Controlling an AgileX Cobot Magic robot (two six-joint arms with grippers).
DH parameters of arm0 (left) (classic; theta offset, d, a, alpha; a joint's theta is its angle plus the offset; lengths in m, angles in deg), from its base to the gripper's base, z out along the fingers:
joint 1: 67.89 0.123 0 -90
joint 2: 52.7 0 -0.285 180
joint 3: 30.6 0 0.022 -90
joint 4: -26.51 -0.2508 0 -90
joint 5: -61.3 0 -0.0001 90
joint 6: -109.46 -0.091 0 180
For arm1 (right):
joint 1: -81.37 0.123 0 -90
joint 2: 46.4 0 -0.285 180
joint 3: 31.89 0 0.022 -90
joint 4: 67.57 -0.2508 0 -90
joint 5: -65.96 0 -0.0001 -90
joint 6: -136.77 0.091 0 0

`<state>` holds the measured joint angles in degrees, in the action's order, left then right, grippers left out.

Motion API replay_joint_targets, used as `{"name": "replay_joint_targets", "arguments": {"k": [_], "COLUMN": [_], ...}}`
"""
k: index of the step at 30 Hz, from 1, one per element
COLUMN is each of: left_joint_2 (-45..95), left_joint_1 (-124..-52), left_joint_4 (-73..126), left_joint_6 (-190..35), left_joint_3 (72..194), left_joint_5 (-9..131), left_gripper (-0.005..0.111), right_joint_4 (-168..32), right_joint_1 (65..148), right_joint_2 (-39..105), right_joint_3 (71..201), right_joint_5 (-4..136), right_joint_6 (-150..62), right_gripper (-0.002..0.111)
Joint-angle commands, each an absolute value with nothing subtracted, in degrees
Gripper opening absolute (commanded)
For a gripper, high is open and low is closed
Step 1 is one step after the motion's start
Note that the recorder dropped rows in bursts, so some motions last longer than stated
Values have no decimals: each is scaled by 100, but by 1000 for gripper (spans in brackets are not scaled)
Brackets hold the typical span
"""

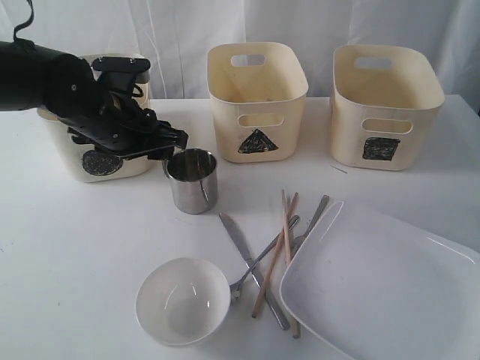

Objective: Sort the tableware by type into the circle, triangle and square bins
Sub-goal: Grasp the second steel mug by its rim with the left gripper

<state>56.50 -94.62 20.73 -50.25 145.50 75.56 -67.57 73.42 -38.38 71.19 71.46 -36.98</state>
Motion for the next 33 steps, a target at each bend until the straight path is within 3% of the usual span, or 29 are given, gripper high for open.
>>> {"name": "replay_joint_targets", "arguments": {"k": [1,24,27,33], "left_joint_2": [5810,6843,6877,6754], "left_joint_1": [-9543,-9598,-9598,-9598], "left_joint_4": [2102,2138,2138,2138], "left_joint_6": [-4799,-4313,-4313,-4313], "left_joint_3": [14704,14758,14758,14758], "left_joint_5": [7530,6440,6440,6584], "left_gripper": [66,64,53,10], "right_joint_4": [-6757,-6757,-6757,-6757], "right_joint_1": [7352,7352,7352,7352], "right_joint_2": [-3861,-3861,-3861,-3861], "right_joint_3": [7090,7090,7090,7090], "right_joint_5": [7058,7058,7058,7058], "right_joint_6": [-3697,-3697,-3697,-3697], "right_gripper": [0,0,0,0]}}
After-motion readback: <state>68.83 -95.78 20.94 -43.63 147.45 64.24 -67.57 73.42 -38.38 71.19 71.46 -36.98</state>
